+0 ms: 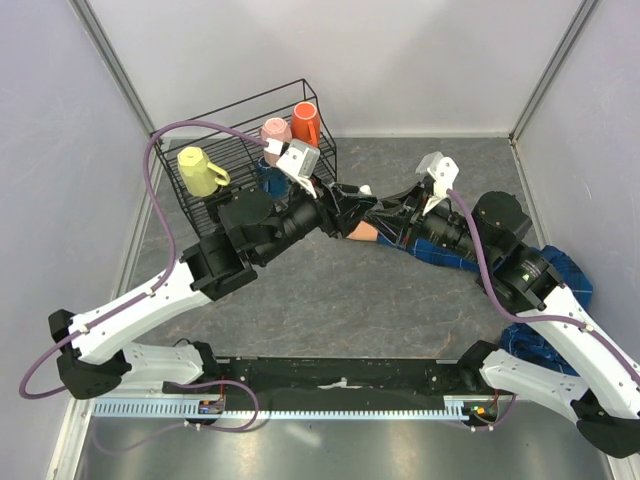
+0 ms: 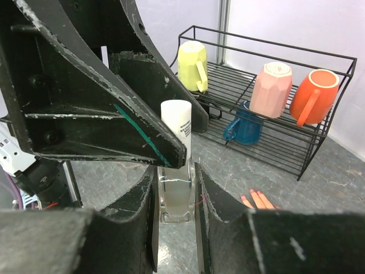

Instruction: Paint the nails

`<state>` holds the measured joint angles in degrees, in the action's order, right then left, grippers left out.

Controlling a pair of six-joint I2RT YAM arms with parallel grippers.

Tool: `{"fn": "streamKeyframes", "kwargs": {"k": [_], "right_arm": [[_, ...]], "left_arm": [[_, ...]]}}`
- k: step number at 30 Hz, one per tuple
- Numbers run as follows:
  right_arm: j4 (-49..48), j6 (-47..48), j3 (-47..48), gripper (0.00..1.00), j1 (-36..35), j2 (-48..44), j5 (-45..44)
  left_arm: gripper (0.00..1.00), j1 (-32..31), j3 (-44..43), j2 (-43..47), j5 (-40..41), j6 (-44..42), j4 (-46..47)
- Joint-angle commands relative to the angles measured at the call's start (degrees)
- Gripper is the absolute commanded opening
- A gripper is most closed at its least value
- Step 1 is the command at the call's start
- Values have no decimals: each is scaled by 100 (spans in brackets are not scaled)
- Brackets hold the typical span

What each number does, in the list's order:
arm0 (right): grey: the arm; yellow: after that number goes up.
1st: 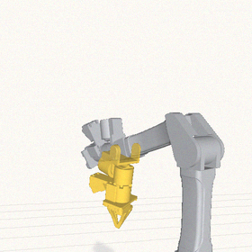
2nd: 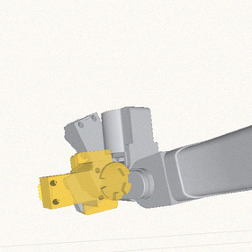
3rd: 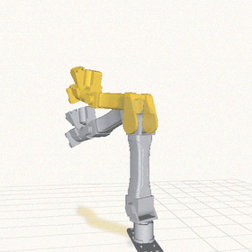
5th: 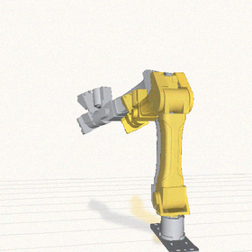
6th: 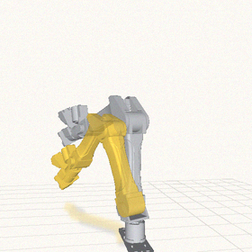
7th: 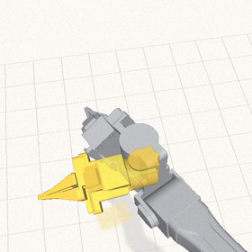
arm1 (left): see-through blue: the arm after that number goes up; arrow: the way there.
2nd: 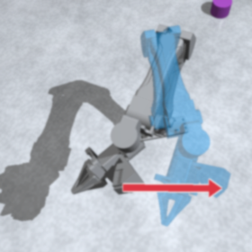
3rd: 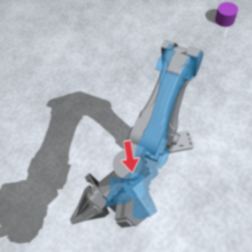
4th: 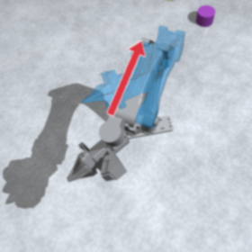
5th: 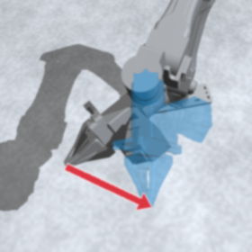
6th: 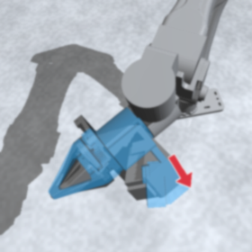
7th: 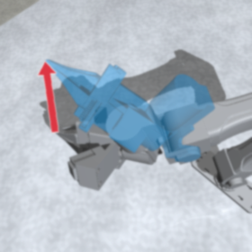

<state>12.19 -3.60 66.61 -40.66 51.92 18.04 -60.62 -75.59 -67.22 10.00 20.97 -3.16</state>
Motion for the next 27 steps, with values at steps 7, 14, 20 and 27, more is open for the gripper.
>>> {"fn": "streamKeyframes", "kwargs": {"k": [7, 14, 20, 27], "right_arm": [[-137, -10, 300, 0, -3, -77, -20], [-181, -89, 326, 0, -12, -147, 173], [-681, -229, 142, 0, -3, -393, 1463], [-876, -466, 116, 0, -12, -534, 2186]], "left_arm": [[34, -38, -316, -133, -208, -32, 588], [2, 198, -35, -28, -2712, -418, 843], [2, 1102, 194, -344, -7765, -587, 1700], [2, 2089, -386, -1548, -9737, 1356, 3155]]}}
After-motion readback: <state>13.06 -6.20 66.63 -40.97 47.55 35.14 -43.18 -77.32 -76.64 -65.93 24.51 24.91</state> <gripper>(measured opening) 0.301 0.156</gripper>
